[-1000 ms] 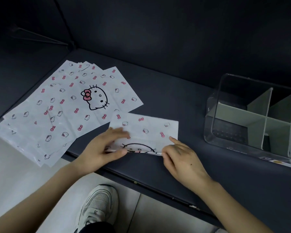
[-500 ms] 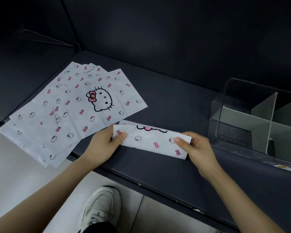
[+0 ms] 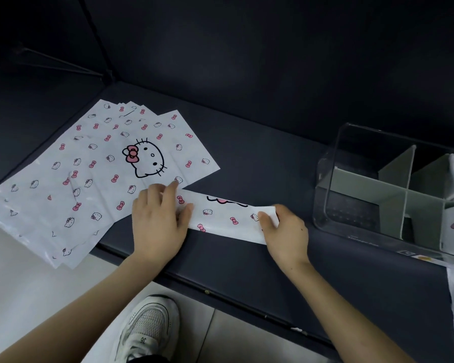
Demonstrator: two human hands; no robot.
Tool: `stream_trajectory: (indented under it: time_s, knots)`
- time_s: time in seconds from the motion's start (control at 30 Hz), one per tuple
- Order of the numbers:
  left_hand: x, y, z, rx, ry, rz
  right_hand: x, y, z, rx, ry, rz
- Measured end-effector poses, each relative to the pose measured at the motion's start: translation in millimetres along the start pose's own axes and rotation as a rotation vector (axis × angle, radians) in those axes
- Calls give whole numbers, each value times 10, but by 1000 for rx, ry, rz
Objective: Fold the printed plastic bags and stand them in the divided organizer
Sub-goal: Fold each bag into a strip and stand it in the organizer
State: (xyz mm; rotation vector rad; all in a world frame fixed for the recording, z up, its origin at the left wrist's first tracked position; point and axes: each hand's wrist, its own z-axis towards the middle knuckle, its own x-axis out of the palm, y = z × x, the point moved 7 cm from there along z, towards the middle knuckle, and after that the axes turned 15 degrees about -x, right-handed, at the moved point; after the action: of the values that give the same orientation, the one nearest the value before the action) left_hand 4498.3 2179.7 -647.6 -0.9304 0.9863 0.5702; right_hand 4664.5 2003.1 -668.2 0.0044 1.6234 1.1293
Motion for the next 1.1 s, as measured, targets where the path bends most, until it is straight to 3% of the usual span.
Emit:
stream_trajectory:
  time_s: [0.1,0.23,0.5,0.63,0.73,0.9,1.1]
  knots:
    - [157,-220,-155,238,120,-3,4,-2,18,5,17,-15]
    - [438,-277,-282,256,351,57,13,-11,25,3,18,-14]
    - [530,-265,-287,264,339,224,-14,46,3,-3,23,-88]
    - [527,-277,-295,265,349,239,-48,380,-72,-420,-77,-414]
    - [520,-286,-295,251,363,233,206,441,-117,-571,117,-552]
    - [516,-294,-295,254,366,231,352,141,-204,-466,329,-632]
    - [510,-310,-282,269,392,233,40,-68,-289,-393,227,-579]
